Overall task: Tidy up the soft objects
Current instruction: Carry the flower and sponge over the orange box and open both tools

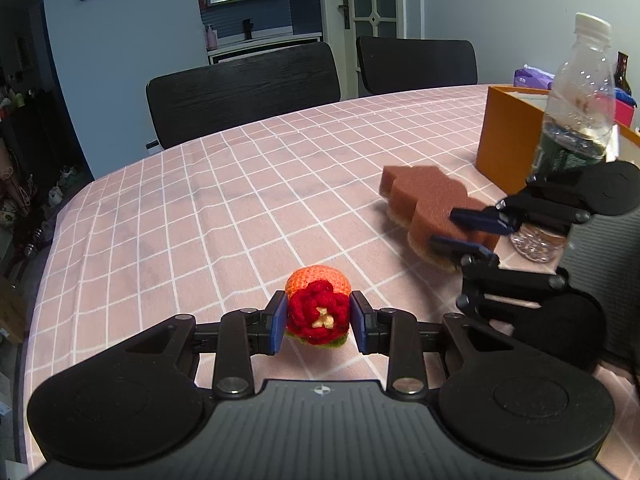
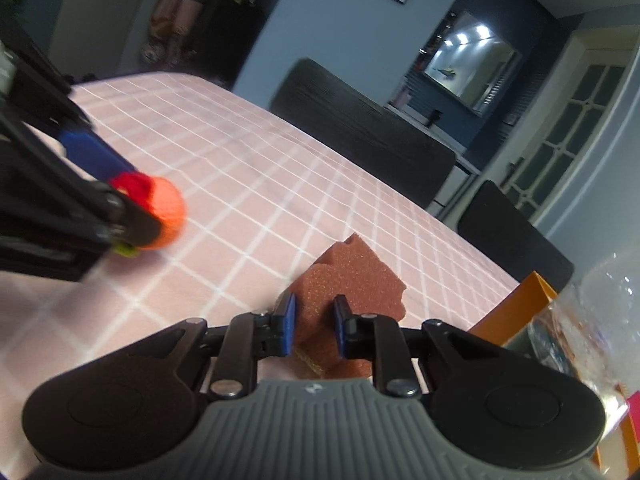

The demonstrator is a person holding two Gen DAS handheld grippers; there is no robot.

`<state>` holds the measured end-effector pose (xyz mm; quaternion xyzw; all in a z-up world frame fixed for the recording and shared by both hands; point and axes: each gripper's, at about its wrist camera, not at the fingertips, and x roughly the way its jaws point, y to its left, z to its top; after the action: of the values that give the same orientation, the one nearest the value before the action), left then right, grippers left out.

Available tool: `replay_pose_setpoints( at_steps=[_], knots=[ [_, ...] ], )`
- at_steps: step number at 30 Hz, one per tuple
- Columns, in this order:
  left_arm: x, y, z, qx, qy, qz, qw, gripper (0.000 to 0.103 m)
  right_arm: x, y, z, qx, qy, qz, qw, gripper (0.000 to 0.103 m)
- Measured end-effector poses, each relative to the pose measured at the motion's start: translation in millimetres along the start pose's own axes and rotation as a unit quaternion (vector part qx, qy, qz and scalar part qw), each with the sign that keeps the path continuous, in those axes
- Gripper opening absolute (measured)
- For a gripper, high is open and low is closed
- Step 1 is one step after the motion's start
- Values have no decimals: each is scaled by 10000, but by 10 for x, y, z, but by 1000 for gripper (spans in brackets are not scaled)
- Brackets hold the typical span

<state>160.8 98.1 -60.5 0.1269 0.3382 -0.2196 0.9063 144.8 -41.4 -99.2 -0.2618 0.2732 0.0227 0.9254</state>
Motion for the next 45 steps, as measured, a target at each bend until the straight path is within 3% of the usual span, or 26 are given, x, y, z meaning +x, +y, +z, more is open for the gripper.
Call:
replay_pose_setpoints(
  at_steps=[8, 23, 35, 42, 45],
  knots=[
    [-280, -165, -136, -71, -42, -23, 10000, 37, -573, -145, -133, 447, -163, 695, 9964, 17],
    [-930, -701, -305, -261, -153, -144, 9994, 37, -1552, -716, -502, 1374, -280, 1777, 9740, 16],
    [-1280, -1253, -225, -128, -575, -352, 9976, 37, -2152, -1280, -857, 1559, -440, 1928, 9678, 16],
    [-1369, -1587, -2, 86, -860, -512, 9949, 37, -2442, -1702, -921, 1685, -682, 1841, 9660, 16],
    [-1399, -1731, 134, 219, -1033, -600, 9926, 37, -2536, -1850, -919, 1624, -759, 1616, 9704, 16]
  ],
)
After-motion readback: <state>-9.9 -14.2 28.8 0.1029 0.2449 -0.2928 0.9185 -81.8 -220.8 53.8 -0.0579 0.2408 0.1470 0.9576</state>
